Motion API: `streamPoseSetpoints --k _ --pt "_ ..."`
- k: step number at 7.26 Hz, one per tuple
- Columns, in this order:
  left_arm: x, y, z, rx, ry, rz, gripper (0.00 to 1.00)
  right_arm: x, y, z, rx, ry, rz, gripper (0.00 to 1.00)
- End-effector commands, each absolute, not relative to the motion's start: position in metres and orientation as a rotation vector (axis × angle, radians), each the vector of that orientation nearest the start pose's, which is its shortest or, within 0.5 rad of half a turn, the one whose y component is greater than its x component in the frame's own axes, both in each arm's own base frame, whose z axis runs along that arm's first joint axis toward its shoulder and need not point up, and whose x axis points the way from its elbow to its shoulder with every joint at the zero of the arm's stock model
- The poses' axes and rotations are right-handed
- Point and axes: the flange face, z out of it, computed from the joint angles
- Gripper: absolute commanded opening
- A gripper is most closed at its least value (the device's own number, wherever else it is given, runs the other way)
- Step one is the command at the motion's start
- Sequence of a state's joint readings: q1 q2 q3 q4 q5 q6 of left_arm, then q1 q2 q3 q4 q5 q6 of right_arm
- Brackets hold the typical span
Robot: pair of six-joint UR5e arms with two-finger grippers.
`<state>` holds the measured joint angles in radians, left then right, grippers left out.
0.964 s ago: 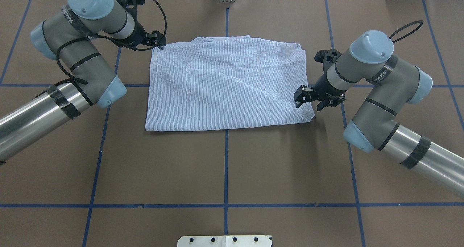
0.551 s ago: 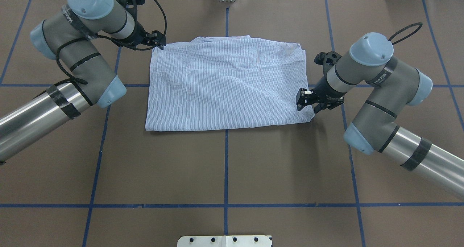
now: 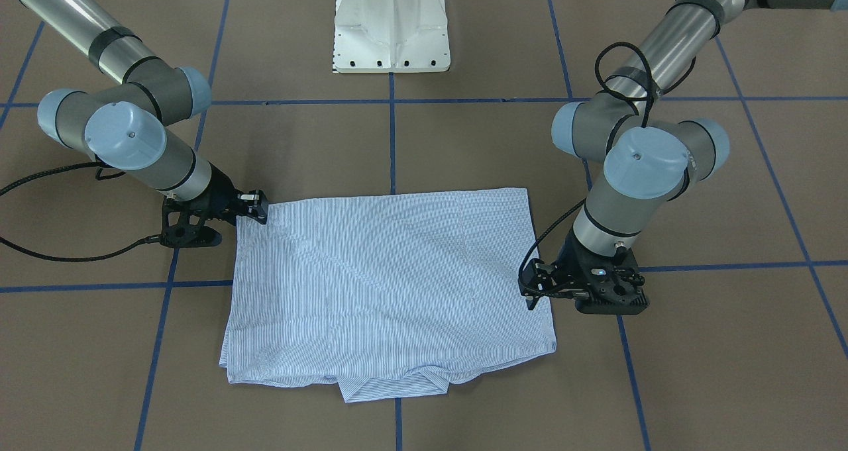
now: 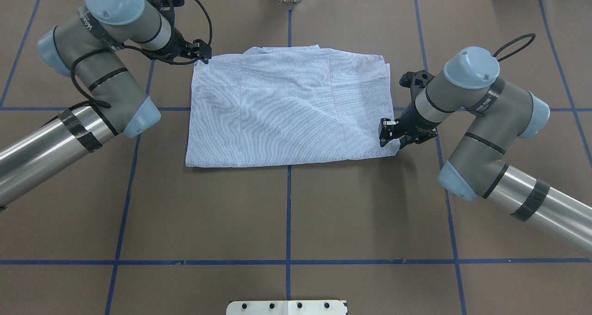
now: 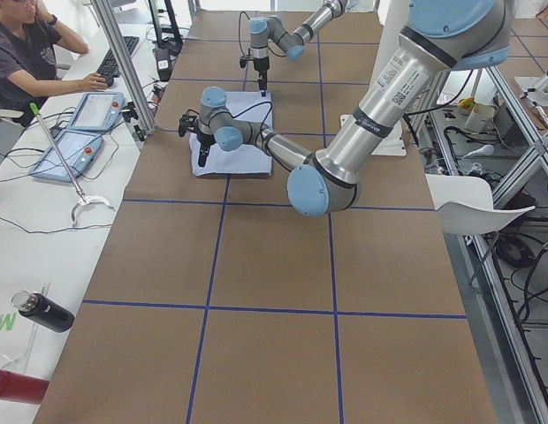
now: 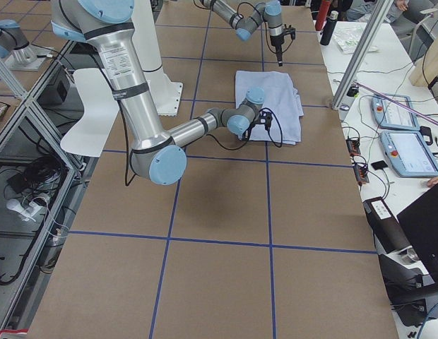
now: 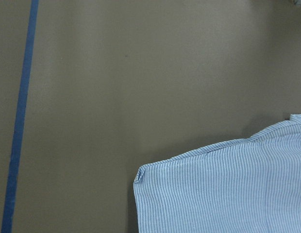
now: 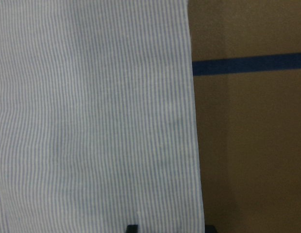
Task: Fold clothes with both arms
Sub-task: 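Lower the right gripper to the folded shirt's side edge and grasp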
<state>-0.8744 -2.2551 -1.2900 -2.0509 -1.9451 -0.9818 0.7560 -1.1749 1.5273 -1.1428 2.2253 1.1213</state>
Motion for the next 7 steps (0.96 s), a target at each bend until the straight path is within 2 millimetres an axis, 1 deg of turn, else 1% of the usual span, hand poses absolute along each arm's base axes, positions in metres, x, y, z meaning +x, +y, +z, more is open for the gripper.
streamPoseSetpoints --k 1,2,4,7 --pt "0.4159 -0.6484 0.3196 0.323 0.882 -0.099 1.0 -0.4252 -0.5014 0.4052 -0.087 -0.976 0.02 0.49" --pt "0.4161 -0.6486 0.3183 0.324 0.885 -0.099 1.0 -0.4204 -0.4948 0.4031 -0.098 -0.99 0.009 0.49" --pt "0.4162 -0.6488 0.3171 0.325 0.886 -0.099 1.0 -0.4197 -0.4947 0.4027 -0.103 -0.994 0.007 0.5" --pt "0.4164 -0.6492 0.3128 0.327 0.891 -0.107 1.0 -0.4221 -0.497 0.4099 -0.1 -0.975 0.012 0.5"
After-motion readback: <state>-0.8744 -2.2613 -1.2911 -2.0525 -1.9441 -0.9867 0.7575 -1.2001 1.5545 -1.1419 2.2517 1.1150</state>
